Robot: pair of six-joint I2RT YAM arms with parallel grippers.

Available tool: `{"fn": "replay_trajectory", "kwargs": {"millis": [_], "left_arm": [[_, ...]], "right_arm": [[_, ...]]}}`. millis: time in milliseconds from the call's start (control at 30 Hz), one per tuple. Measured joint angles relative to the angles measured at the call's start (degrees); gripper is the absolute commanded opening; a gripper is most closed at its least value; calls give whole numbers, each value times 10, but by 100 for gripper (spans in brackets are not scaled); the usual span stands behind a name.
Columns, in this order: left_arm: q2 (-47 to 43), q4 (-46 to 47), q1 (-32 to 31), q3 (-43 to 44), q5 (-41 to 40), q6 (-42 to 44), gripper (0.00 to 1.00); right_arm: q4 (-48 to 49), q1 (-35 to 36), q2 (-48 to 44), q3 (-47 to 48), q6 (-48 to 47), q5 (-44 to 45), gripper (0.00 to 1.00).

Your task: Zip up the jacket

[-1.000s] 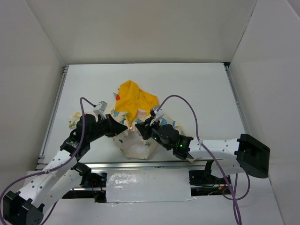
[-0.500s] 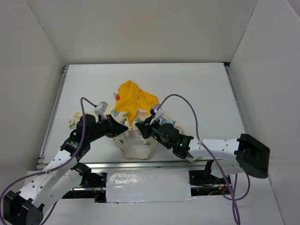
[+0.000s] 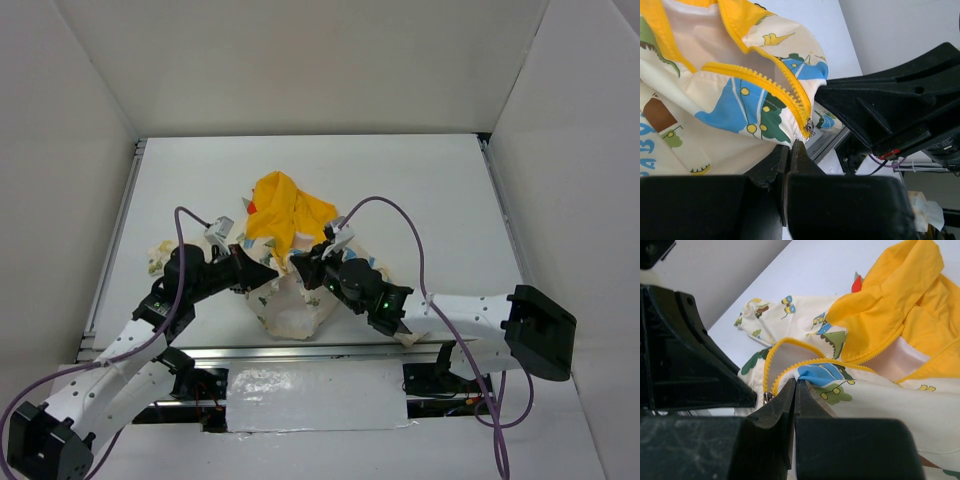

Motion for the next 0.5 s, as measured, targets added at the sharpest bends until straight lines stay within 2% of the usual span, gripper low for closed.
{"fn": "replay_trajectory", "kwargs": {"millis": [167, 500], "left_arm": [[30, 30, 1, 0, 36, 13, 0], [30, 28, 1, 0, 51, 30, 0]], "right_arm": [[-28, -2, 0, 18, 25, 21, 0], [-40, -10, -14, 13, 37, -18, 2]]}}
